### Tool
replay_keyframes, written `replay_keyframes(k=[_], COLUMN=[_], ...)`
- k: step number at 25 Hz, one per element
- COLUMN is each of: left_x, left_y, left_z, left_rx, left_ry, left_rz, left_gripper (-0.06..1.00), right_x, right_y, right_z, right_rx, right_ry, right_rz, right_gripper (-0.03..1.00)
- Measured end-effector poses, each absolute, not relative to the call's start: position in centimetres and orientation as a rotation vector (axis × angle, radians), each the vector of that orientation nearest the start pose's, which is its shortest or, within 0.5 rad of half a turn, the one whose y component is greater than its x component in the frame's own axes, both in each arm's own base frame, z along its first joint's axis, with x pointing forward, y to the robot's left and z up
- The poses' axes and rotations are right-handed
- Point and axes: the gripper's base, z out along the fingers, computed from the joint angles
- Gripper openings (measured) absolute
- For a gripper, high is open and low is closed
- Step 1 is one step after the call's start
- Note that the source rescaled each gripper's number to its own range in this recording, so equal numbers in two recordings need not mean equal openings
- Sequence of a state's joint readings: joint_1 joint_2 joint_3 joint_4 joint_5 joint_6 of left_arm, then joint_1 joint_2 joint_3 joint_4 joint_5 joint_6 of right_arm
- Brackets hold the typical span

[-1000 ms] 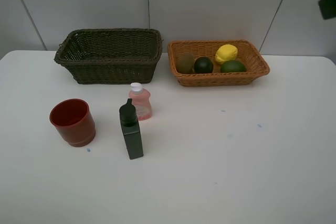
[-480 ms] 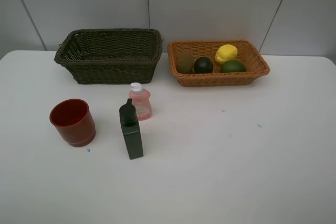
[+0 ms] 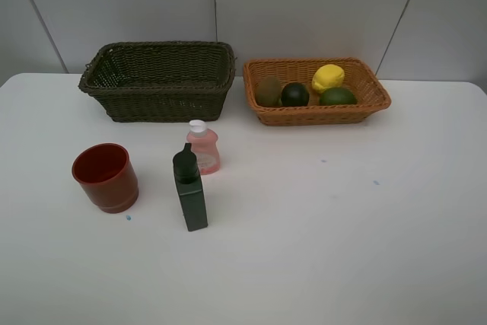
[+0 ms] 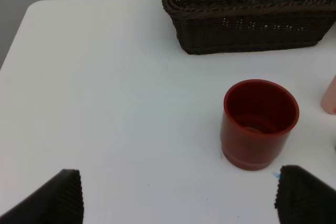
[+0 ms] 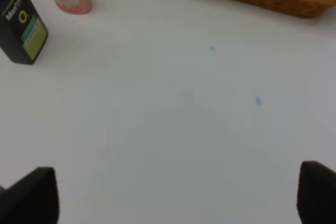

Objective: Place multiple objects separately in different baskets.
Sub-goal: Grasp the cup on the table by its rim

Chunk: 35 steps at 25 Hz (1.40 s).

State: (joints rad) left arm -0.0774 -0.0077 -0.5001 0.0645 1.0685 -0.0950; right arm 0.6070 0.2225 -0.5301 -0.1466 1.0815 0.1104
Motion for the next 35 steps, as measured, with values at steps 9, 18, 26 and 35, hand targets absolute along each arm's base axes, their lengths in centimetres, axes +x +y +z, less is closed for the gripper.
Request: replay_keyframes(k=[9, 18, 26, 35], left_x=[-0.6, -0.6, -0.6, -0.6], left_y=[0.6, 0.6, 0.6, 0.6], left_z=[27.7, 27.7, 27.7, 27.7], left_rx=[-0.022, -0.022, -0.022, -0.022], left_ry=[2.043, 2.042, 2.042, 2.042], left_rz=[-0.031, -0.027, -0.027, -0.027], left_gripper=[0.95, 0.95, 0.95, 0.95], right_x=[1.2, -0.2, -0.6, -1.0], right_y=[-0.4, -1.4, -1.3, -0.5], right_z=[28.4, 28.4, 28.4, 28.4], right_rx=[-0.564, -0.47, -0.145, 0.154], right_ry=[2.057, 1.97, 2.011, 2.018], right_rz=[0.247, 0.258, 0.06, -0.146], right_gripper=[1.0, 1.0, 1.0, 1.0])
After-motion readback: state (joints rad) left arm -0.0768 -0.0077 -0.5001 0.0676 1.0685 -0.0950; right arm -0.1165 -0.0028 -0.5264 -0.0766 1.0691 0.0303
